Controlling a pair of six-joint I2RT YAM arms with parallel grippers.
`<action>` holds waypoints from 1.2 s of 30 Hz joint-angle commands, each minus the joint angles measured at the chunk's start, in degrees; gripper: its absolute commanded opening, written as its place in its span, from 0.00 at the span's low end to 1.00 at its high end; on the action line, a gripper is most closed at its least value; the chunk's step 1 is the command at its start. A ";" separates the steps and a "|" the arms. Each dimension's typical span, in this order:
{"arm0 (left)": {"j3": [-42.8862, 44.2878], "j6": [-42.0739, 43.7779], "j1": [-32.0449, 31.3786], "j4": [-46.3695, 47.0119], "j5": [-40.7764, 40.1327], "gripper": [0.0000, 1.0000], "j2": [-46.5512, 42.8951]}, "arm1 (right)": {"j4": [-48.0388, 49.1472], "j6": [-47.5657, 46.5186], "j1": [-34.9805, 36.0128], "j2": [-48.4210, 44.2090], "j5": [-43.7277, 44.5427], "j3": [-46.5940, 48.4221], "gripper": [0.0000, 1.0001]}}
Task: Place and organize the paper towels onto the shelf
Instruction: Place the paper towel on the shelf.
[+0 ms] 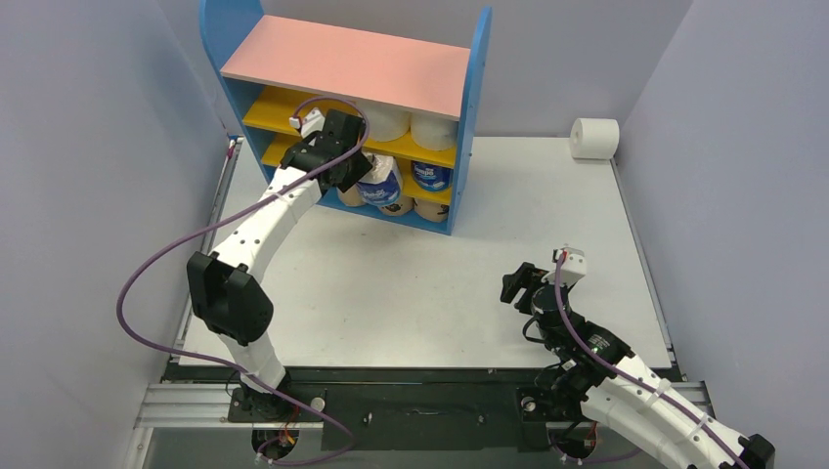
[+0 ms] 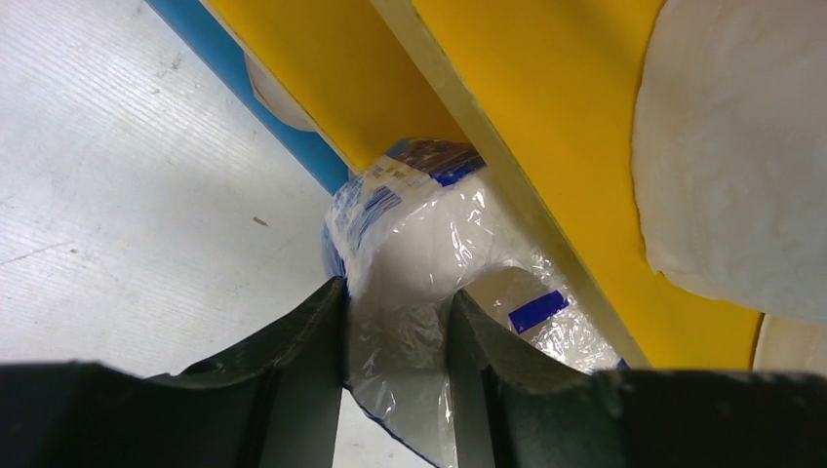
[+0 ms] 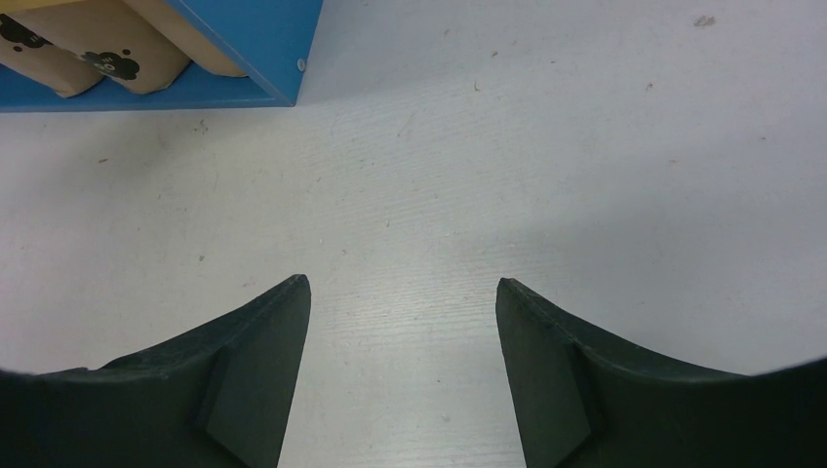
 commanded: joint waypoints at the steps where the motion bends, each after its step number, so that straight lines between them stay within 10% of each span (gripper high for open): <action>1: -0.09 -2.89 -0.36 6.57 0.96 0.35 -1.10 | 1.02 -0.04 -0.33 -0.30 1.88 -0.06 0.65; 11: -3.04 -2.79 -0.45 9.85 2.03 0.53 -2.28 | 0.97 -0.04 -0.38 -0.15 1.82 0.00 0.66; 36: -11.32 -2.32 -0.03 20.48 7.08 0.61 -8.31 | 0.96 -0.04 -0.32 -0.62 1.30 -0.15 0.65</action>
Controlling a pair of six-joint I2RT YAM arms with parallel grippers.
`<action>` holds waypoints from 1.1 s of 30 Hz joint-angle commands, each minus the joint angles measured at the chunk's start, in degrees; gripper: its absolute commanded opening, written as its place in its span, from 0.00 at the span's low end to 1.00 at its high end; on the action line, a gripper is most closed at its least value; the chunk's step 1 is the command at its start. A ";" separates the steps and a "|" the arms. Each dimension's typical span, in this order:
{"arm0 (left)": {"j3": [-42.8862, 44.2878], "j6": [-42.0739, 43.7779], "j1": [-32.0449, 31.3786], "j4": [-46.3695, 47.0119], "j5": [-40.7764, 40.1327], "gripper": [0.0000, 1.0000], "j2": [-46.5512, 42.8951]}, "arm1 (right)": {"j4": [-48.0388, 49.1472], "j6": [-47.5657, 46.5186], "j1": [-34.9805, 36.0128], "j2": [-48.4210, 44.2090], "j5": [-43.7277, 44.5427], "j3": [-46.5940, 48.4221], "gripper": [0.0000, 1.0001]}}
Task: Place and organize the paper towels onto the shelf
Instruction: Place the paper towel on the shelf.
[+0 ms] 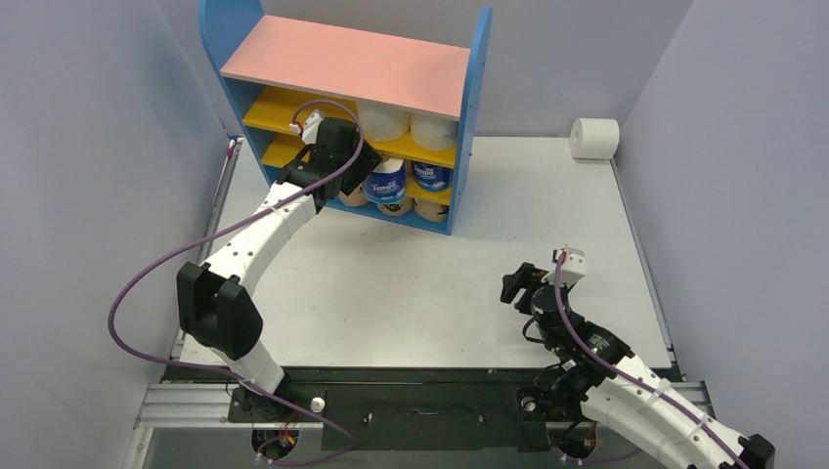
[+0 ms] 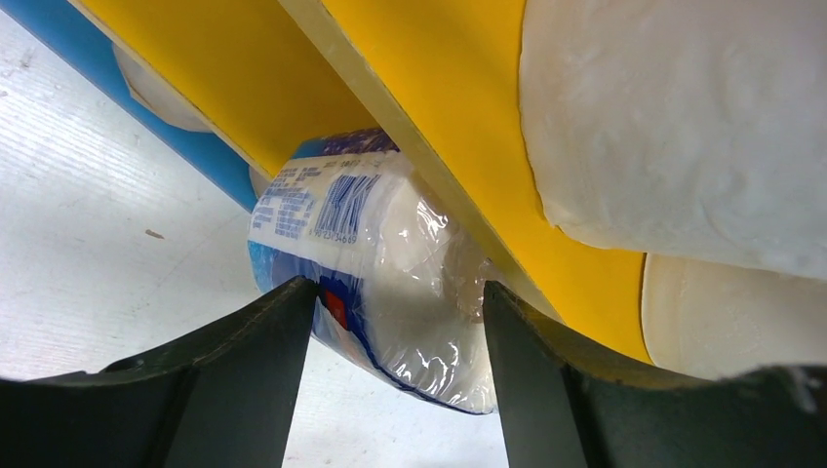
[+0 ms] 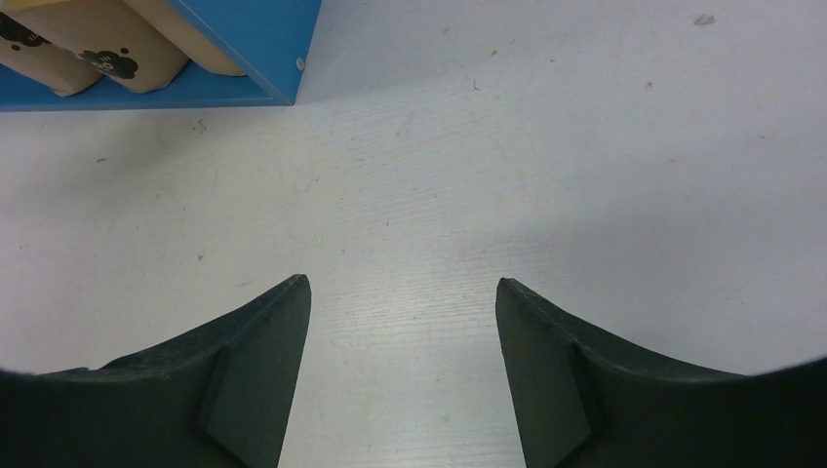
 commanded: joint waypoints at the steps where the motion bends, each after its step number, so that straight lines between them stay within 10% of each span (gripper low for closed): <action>1: -0.70 -0.56 0.27 4.86 1.60 0.61 -2.74 | 0.98 -0.07 -0.27 -0.65 1.33 -0.09 0.65; 33: -13.32 0.35 3.37 18.11 4.43 0.68 -11.59 | 1.08 -0.21 -0.33 -0.99 1.64 -0.20 0.65</action>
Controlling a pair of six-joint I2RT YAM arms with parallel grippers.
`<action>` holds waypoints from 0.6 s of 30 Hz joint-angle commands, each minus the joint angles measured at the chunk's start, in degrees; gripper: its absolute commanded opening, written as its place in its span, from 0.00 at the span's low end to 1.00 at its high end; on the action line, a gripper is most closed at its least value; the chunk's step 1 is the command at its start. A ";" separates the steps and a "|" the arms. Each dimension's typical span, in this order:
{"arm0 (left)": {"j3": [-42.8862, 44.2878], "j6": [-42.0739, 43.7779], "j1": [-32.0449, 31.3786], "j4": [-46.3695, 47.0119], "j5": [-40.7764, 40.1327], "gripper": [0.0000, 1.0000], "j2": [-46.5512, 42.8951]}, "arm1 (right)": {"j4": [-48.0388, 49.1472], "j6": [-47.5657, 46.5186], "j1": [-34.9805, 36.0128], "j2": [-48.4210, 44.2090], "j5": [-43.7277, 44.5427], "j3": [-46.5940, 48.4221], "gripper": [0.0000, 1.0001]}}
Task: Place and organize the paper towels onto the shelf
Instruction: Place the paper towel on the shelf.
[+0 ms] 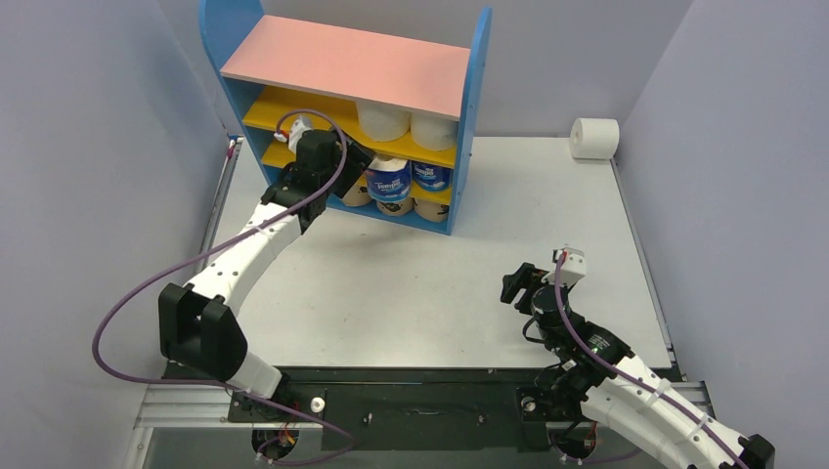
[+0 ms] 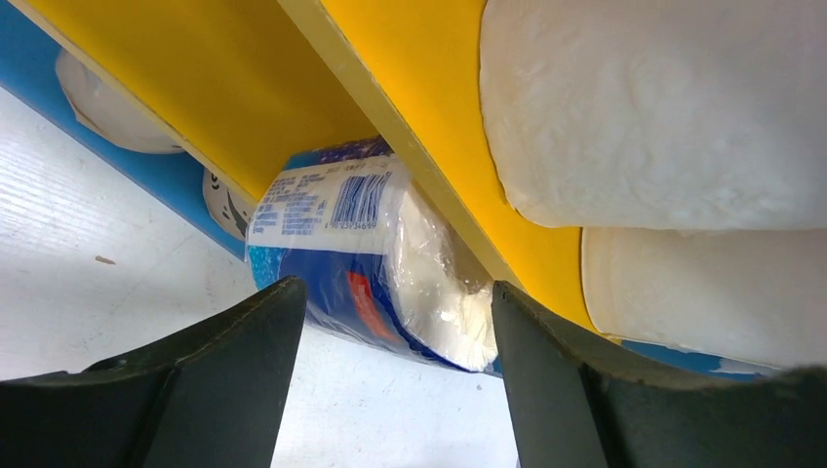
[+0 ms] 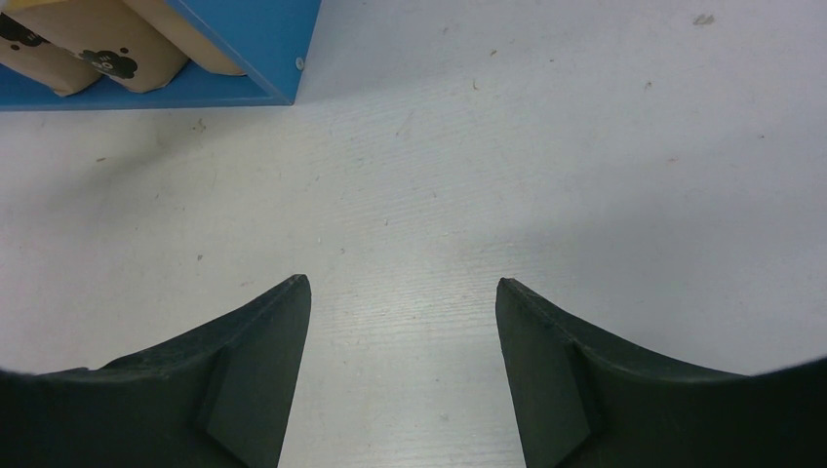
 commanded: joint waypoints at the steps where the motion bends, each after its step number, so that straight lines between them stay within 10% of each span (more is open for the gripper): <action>1: -1.25 1.84 1.04 3.62 -0.30 0.68 -5.05 | 1.15 -0.20 -0.33 -1.05 1.66 -0.16 0.65; 18: -32.10 23.31 0.06 33.01 11.36 0.67 -18.94 | 1.94 -0.64 -0.32 0.05 1.57 -0.15 0.65</action>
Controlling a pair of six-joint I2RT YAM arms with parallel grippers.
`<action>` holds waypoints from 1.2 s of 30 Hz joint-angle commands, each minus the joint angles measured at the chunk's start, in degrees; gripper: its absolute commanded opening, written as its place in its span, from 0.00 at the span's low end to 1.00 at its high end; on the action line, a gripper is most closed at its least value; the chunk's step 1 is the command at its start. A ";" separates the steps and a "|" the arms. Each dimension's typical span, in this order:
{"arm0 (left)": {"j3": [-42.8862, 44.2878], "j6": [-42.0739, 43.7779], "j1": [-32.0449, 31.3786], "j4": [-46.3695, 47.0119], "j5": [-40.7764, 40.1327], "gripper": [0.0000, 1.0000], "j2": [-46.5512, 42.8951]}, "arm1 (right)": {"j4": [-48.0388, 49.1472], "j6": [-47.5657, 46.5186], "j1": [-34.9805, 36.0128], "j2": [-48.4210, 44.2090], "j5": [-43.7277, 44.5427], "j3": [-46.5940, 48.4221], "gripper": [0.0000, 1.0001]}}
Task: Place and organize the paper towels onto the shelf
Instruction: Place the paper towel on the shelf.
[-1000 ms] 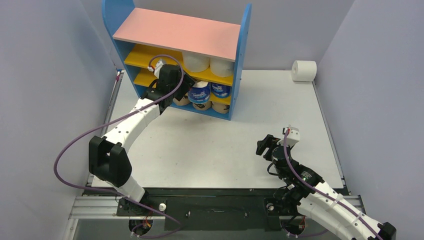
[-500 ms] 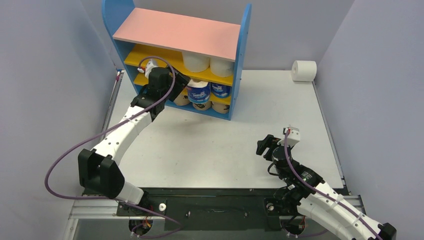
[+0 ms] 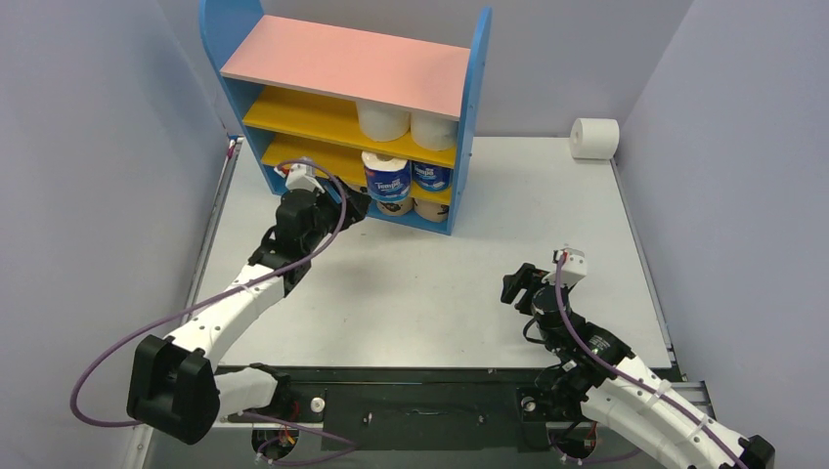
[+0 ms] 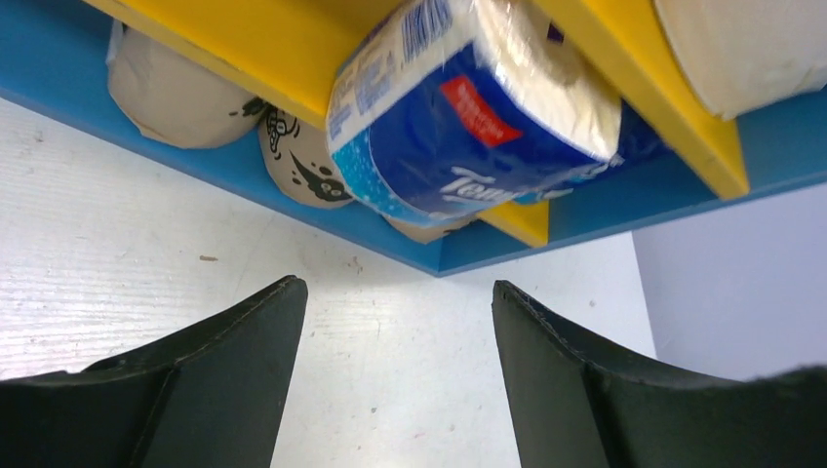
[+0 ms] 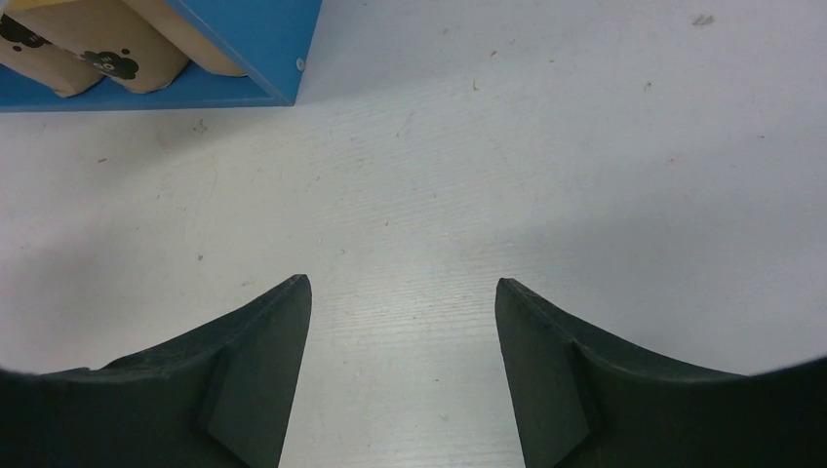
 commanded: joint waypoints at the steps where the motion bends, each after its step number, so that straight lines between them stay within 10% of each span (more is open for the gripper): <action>1: -2.51 4.99 -1.20 12.17 5.50 0.67 0.22 | 1.88 -0.59 -0.23 0.71 1.56 0.02 0.65; 36: 13.74 7.86 -4.57 8.98 -2.00 0.56 19.28 | 1.59 -0.45 -0.34 0.45 1.64 -0.07 0.64</action>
